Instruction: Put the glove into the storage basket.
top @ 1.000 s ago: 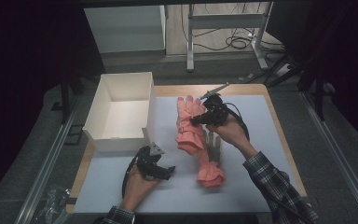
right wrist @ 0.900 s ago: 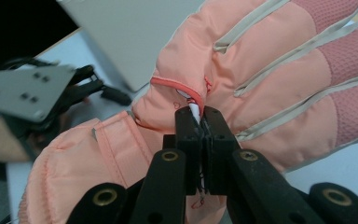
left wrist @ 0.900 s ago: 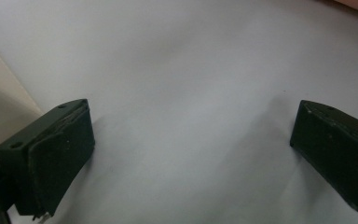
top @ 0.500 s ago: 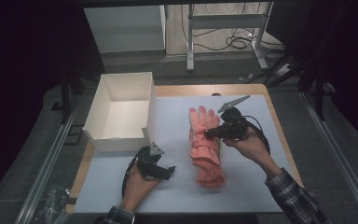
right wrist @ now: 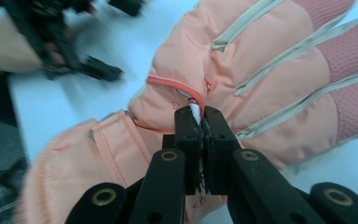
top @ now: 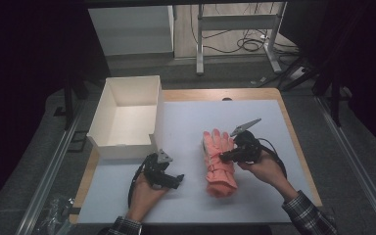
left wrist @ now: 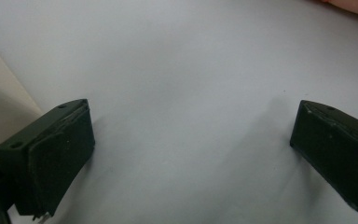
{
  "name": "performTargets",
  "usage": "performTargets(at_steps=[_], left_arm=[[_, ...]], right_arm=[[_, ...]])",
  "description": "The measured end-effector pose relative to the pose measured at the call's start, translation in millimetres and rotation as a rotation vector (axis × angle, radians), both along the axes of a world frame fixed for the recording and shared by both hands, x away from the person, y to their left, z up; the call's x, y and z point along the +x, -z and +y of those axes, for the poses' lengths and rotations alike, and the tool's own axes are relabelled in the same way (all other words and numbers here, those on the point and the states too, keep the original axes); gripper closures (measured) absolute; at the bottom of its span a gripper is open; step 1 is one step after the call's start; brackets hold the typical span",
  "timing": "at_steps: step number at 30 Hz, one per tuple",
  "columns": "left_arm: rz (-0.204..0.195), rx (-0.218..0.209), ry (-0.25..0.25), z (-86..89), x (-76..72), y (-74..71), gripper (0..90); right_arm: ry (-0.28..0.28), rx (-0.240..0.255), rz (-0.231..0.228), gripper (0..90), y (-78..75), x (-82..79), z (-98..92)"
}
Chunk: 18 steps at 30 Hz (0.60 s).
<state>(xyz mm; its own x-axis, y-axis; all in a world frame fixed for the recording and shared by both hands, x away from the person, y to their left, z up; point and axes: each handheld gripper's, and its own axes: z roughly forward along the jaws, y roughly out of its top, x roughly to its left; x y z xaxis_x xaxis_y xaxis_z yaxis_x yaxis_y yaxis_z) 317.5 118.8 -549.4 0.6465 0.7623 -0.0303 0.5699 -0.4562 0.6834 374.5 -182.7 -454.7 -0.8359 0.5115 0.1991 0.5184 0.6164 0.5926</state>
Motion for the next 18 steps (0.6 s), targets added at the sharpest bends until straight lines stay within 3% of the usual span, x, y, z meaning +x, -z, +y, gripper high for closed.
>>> performTargets(at_steps=[6, 9, 14, 18], left_arm=[[0.000, 0.000, 0.000, -0.1, 0.0, 0.1, 0.0], [0.001, 0.000, 0.000, 0.0, 0.0, -0.1, 0.0], [0.001, 0.001, 0.001, 0.0, 0.0, -0.1, 0.0], [0.002, 0.001, 0.001, 0.0, 0.1, -0.2, 0.0]], right_arm=[[0.039, -0.007, -0.008, 84.1, 12.3, -4.5, 0.7], [0.046, -0.004, -0.025, 76.5, 13.1, -7.3, -0.3], [0.066, 0.049, -0.027, 60.0, 3.7, -7.5, -8.5], [0.077, 0.088, -0.057, 56.8, -5.8, -8.7, -20.1]])
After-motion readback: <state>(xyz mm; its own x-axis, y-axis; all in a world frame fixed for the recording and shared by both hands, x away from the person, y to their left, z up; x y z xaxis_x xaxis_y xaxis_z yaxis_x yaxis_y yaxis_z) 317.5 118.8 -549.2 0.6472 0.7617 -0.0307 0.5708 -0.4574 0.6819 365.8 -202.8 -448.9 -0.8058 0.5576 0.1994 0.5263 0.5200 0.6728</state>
